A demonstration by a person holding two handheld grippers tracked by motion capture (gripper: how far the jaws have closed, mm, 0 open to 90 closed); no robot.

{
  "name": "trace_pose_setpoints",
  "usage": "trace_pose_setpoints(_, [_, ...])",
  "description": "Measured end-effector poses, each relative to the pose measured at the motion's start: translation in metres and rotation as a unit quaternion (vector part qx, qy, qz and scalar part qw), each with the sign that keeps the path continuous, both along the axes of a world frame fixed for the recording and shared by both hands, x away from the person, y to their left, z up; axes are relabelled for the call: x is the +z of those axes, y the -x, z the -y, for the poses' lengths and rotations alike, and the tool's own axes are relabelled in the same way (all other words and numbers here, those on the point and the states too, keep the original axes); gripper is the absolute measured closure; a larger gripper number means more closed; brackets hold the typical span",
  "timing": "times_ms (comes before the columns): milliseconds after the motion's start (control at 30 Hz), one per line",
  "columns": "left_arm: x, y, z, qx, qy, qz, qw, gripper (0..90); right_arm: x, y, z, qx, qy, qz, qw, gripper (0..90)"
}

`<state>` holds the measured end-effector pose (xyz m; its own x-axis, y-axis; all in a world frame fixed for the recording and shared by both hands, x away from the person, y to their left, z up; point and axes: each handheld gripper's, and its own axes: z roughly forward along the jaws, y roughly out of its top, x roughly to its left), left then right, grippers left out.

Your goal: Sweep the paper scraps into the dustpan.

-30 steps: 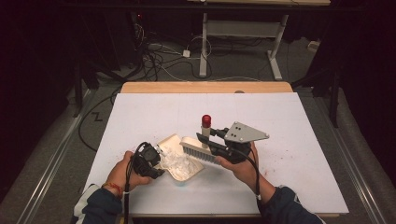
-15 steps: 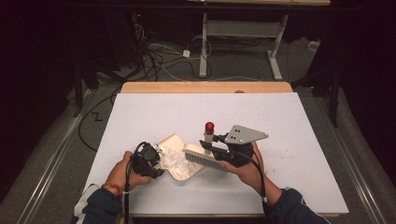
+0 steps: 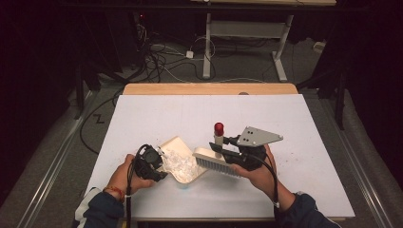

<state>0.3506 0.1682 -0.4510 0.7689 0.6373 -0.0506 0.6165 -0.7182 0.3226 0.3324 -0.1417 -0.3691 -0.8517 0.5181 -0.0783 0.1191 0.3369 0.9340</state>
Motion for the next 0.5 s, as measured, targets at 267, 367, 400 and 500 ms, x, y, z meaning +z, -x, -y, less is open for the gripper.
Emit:
trace_pose_setpoints(267, [0.0, -0.002, -0.004, 0.009, 0.008, 0.0, 0.9999, 62.9, 0.004, 0.006, 0.006, 0.011, 0.002, -0.007, 0.9999, 70.5])
trace_pose_setpoints(367, [0.0, -0.003, -0.005, 0.01, 0.01, -0.001, 0.9999, 62.9, 0.01, 0.01, 0.01, 0.007, 0.001, -0.005, 1.0, 70.5])
trace_pose_setpoints(400, [-0.001, -0.002, -0.006, 0.014, 0.01, -0.002, 0.9998, 62.9, 0.01, 0.01, 0.012, 0.007, 0.004, -0.004, 1.0, 70.5])
trace_pose_setpoints(500, [-0.001, -0.003, -0.008, 0.016, 0.016, -0.003, 0.9997, 62.9, 0.008, 0.012, 0.018, 0.007, 0.01, -0.012, 0.9999, 70.5])
